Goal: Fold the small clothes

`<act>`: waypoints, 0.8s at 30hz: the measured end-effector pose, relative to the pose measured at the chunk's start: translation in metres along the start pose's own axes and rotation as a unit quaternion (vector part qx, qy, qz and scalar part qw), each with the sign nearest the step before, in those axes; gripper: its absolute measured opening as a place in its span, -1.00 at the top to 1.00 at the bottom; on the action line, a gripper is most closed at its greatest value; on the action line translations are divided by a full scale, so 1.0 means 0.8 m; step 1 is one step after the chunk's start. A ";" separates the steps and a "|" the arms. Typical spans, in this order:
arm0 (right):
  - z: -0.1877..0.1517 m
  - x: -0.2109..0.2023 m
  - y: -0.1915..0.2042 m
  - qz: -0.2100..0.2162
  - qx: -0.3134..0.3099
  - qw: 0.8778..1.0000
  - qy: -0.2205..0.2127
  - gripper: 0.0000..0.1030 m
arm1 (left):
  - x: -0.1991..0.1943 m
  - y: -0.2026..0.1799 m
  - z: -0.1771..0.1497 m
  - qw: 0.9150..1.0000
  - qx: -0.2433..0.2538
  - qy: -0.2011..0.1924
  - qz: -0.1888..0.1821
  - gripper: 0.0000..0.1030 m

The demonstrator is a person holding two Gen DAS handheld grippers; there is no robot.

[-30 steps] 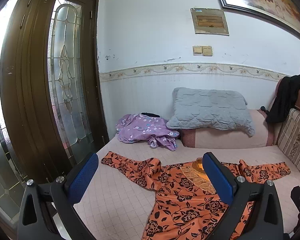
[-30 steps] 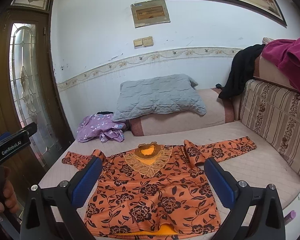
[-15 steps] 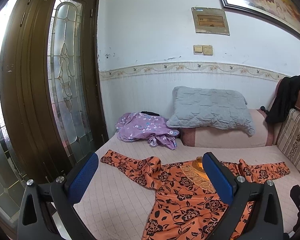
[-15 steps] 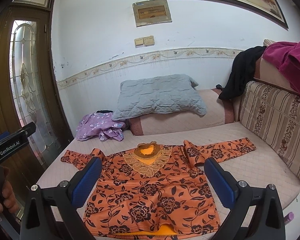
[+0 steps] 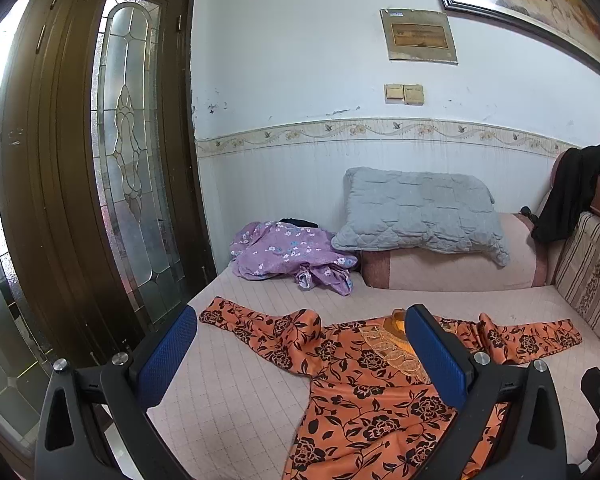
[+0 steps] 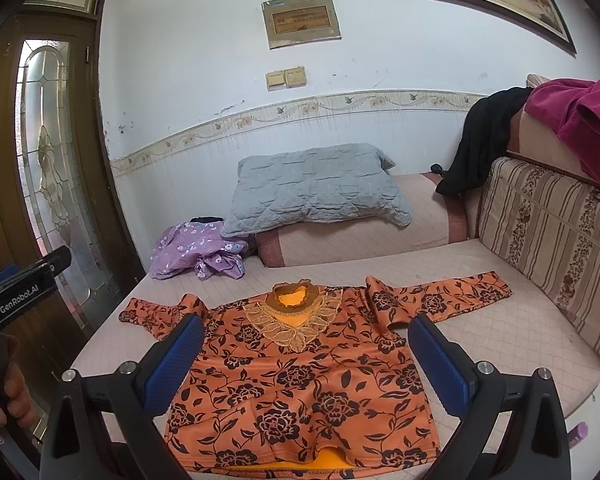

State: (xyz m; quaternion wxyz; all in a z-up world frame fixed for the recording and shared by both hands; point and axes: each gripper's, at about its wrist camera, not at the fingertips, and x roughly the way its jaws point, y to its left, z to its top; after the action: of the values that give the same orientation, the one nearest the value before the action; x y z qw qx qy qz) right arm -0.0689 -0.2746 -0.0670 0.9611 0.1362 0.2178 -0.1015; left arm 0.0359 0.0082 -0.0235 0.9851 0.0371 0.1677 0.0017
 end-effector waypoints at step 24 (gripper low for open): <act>0.004 0.013 -0.004 0.004 0.005 1.000 0.006 -1.00 | 0.013 -0.013 -0.001 1.000 0.011 0.005 -0.006 -1.00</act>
State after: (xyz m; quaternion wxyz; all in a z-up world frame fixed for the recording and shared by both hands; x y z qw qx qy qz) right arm -0.0594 -0.2803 -0.0695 0.9595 0.1424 0.2227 -0.0978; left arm 0.0455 -0.0019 -0.0283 0.9838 0.0467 0.1728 -0.0058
